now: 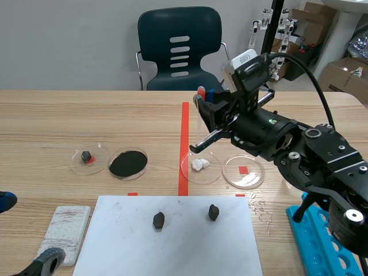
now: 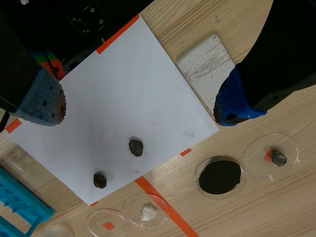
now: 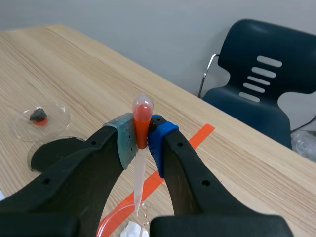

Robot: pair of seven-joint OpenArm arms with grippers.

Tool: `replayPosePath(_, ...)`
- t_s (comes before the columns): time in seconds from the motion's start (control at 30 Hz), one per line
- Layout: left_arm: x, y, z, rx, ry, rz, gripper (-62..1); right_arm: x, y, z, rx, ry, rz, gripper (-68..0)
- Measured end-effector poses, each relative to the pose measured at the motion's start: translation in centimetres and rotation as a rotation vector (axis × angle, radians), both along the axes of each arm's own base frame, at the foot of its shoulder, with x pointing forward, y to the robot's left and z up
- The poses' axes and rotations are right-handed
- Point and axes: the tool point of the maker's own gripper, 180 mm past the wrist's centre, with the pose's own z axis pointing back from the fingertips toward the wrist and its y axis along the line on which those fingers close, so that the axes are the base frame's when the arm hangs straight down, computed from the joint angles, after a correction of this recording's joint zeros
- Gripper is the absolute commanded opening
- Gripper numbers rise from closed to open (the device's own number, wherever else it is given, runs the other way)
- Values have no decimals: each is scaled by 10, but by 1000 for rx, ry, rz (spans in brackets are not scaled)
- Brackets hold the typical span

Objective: Squeeze the dropper onto the mineral

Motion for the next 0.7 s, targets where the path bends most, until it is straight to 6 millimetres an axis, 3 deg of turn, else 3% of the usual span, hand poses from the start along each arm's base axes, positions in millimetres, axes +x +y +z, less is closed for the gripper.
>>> replayPosePath(0.7, 0, 0, 0, 0, 0, 0, 14, 1, -2, -27, 17, 58, -9, -609)
